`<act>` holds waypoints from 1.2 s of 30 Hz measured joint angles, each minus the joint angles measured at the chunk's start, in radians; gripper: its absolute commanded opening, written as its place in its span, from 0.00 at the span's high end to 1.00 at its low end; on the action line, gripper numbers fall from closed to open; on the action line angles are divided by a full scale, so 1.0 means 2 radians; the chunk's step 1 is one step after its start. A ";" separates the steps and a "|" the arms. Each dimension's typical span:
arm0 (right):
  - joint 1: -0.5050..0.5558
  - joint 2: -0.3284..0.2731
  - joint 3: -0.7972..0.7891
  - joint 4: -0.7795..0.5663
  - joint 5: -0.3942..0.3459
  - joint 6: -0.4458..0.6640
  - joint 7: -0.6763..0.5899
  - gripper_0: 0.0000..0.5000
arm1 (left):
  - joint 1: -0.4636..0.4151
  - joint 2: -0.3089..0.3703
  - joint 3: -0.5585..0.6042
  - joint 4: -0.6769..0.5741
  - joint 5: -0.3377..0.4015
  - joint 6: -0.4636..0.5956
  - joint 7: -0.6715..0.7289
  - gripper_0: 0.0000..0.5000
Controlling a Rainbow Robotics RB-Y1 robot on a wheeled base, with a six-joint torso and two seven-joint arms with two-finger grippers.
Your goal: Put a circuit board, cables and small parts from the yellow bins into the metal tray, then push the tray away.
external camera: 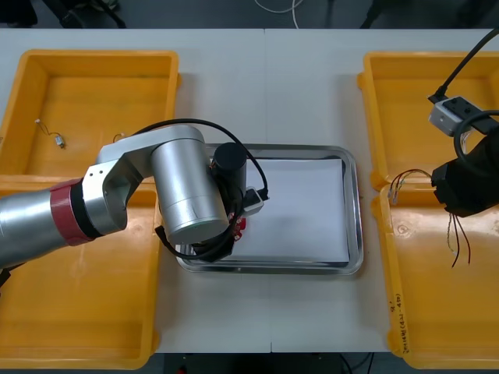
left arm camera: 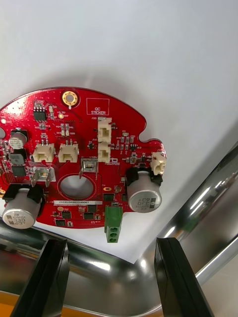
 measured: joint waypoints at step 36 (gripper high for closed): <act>-0.131 0.107 0.234 0.050 0.083 -0.060 0.063 1.00 | 0.000 0.012 0.329 -0.047 0.066 0.162 0.000 0.00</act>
